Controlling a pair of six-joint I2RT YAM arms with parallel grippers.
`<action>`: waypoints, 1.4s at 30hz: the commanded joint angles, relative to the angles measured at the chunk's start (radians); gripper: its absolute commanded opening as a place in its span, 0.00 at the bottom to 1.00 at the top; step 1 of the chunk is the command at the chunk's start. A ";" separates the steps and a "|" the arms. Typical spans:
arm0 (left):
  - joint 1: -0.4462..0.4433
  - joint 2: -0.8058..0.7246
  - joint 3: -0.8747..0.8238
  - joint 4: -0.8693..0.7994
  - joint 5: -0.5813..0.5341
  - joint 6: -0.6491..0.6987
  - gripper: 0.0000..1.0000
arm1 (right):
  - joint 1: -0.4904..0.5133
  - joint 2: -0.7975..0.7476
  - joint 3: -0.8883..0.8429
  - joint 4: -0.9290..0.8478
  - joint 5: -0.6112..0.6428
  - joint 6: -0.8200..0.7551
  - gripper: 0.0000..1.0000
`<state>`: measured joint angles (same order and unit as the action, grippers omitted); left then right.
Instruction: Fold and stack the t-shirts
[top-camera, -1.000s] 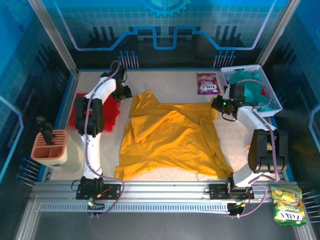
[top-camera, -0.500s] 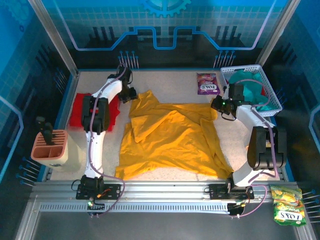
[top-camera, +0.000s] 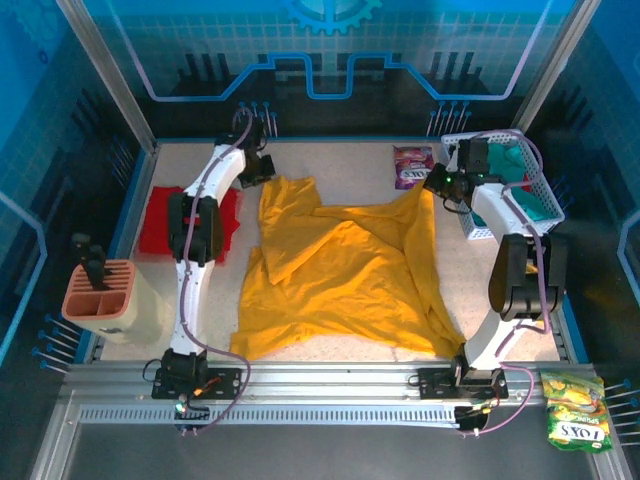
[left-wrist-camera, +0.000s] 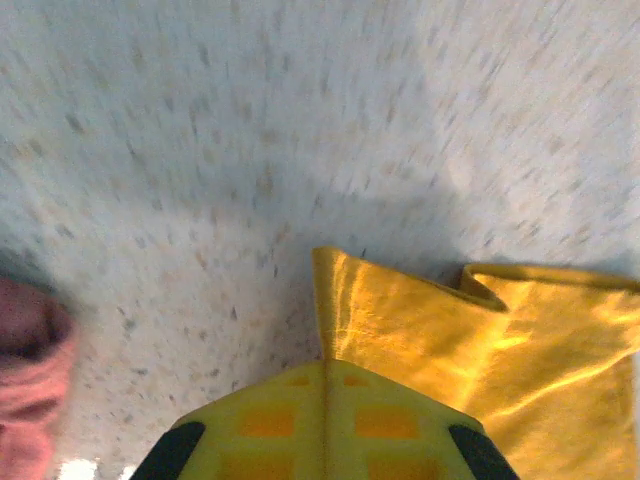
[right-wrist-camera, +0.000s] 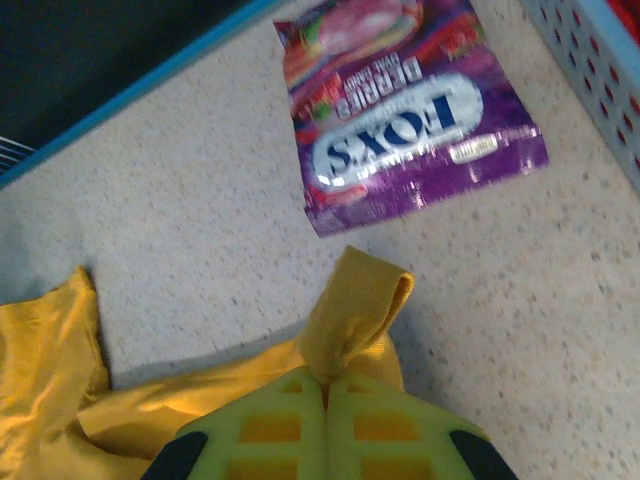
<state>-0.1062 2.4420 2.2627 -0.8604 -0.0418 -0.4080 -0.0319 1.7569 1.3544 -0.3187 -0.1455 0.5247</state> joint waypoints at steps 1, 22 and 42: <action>0.042 -0.034 0.106 -0.056 -0.034 0.037 0.00 | 0.012 0.041 0.086 -0.025 0.003 0.018 0.00; 0.052 -0.007 0.281 0.360 0.005 0.096 0.00 | -0.044 0.237 0.351 -0.074 0.017 0.111 0.00; 0.036 0.037 0.273 0.363 -0.102 0.252 0.26 | -0.072 0.328 0.511 -0.068 -0.011 0.120 0.01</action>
<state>-0.0757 2.4638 2.5248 -0.4828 -0.1181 -0.1982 -0.0864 2.0609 1.8210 -0.3767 -0.1432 0.6399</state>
